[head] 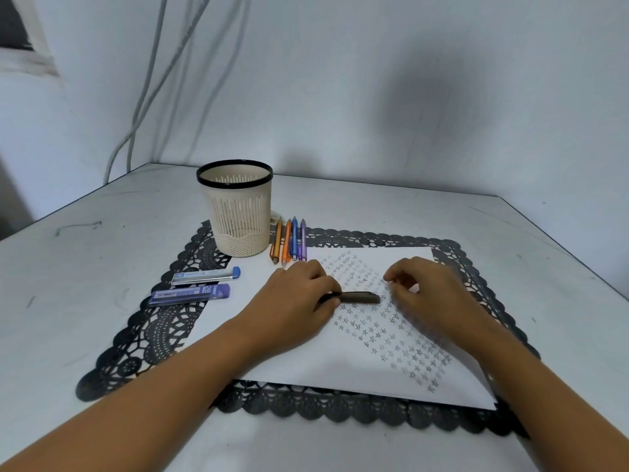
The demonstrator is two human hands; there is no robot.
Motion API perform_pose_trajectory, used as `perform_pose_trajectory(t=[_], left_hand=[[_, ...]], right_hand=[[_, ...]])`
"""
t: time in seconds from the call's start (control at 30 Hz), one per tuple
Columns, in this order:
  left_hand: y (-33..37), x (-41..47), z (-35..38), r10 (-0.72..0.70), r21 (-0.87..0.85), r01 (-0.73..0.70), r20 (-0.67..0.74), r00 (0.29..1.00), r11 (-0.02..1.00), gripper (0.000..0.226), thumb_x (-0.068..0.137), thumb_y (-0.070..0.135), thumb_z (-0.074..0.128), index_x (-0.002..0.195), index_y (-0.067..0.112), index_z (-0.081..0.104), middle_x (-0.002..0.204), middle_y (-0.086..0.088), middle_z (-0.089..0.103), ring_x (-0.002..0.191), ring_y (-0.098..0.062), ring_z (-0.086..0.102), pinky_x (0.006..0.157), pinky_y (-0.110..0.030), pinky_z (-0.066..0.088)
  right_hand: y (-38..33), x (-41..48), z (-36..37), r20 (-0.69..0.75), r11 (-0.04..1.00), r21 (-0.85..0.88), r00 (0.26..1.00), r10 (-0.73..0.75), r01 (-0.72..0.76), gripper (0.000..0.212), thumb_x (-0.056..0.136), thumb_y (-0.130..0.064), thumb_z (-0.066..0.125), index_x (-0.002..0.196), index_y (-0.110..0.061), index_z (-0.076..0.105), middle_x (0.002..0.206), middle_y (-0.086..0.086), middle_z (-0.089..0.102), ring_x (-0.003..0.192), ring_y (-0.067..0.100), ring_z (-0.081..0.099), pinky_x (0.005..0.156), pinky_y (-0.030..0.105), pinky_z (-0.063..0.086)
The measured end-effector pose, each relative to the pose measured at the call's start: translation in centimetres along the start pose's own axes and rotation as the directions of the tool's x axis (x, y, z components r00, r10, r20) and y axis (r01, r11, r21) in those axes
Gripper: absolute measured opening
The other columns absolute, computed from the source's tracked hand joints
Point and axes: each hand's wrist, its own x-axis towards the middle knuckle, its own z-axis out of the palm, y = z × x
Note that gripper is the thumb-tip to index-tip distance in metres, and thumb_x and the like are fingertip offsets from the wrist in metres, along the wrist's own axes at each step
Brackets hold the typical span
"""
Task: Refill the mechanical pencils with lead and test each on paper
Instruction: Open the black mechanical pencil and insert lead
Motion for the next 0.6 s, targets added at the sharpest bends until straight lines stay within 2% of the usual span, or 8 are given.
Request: perform_pose_trajectory(t=[0.1, 0.17, 0.23, 0.43, 0.53, 0.6], left_hand=[[0.0, 0.0, 0.1, -0.005, 0.017, 0.005, 0.022, 1.0, 1.0, 0.028, 0.092, 0.035, 0.046, 0.115, 0.025, 0.059, 0.101, 0.006, 0.053, 0.087, -0.006, 0.037, 0.075, -0.025, 0.031], [0.0, 0.1, 0.0, -0.011, 0.015, 0.011, 0.029, 1.0, 1.0, 0.027, 0.092, 0.035, 0.047, 0.114, 0.025, 0.06, 0.101, 0.006, 0.053, 0.091, -0.01, 0.042, 0.076, -0.026, 0.032], [0.1, 0.1, -0.1, -0.021, 0.01, 0.02, 0.042, 0.999, 1.0, 0.026, 0.091, 0.035, 0.048, 0.113, 0.025, 0.06, 0.101, 0.006, 0.053, 0.094, -0.012, 0.045, 0.077, -0.027, 0.034], [0.2, 0.2, -0.6, -0.054, -0.016, 0.056, 0.127, 0.99, 0.998, 0.031, 0.091, 0.041, 0.047, 0.117, 0.026, 0.055, 0.102, 0.008, 0.049, 0.091, -0.007, 0.038, 0.08, -0.026, 0.034], [0.4, 0.4, -1.3, -0.076, -0.03, 0.084, 0.202, 0.976, 0.996, 0.039, 0.089, 0.046, 0.047, 0.122, 0.025, 0.051, 0.108, 0.004, 0.051, 0.096, -0.01, 0.043, 0.086, -0.029, 0.039], [0.6, 0.4, -1.9, -0.098, -0.075, 0.118, 0.233, 0.967, 0.99, 0.042, 0.089, 0.048, 0.046, 0.125, 0.025, 0.049, 0.111, 0.004, 0.051, 0.101, -0.011, 0.047, 0.089, -0.031, 0.042]], right_hand=[[0.1, 0.1, 0.3, 0.044, 0.999, -0.037, 0.999, -0.007, 0.009, 0.012, 0.089, -0.018, 0.058, 0.099, -0.02, 0.065, 0.092, -0.008, 0.059, 0.084, 0.005, 0.056, 0.075, 0.012, 0.043], [0.1, 0.1, 0.5, 0.05, 0.999, -0.034, 0.999, -0.013, 0.015, 0.012, 0.088, -0.018, 0.058, 0.098, -0.021, 0.065, 0.091, -0.008, 0.06, 0.085, 0.005, 0.056, 0.079, 0.019, 0.046], [0.1, 0.2, 0.6, 0.049, 1.0, -0.021, 0.999, -0.017, 0.018, 0.013, 0.088, -0.017, 0.058, 0.099, -0.021, 0.065, 0.091, -0.008, 0.061, 0.085, 0.006, 0.056, 0.08, 0.02, 0.046], [0.2, 0.1, 0.3, 0.066, 0.998, 0.058, 0.998, -0.005, 0.001, 0.022, 0.087, -0.016, 0.061, 0.109, -0.02, 0.062, 0.091, -0.005, 0.062, 0.088, 0.009, 0.057, 0.077, 0.015, 0.042], [0.4, 0.1, 0.2, 0.074, 0.999, 0.051, 0.997, -0.01, 0.007, 0.025, 0.087, -0.017, 0.061, 0.112, -0.019, 0.062, 0.091, -0.006, 0.061, 0.088, 0.009, 0.057, 0.076, 0.013, 0.041], [0.4, 0.1, 0.2, 0.077, 0.999, 0.054, 0.997, -0.01, 0.006, 0.026, 0.087, -0.018, 0.061, 0.113, -0.019, 0.061, 0.09, -0.007, 0.06, 0.087, 0.007, 0.056, 0.07, 0.008, 0.04]])
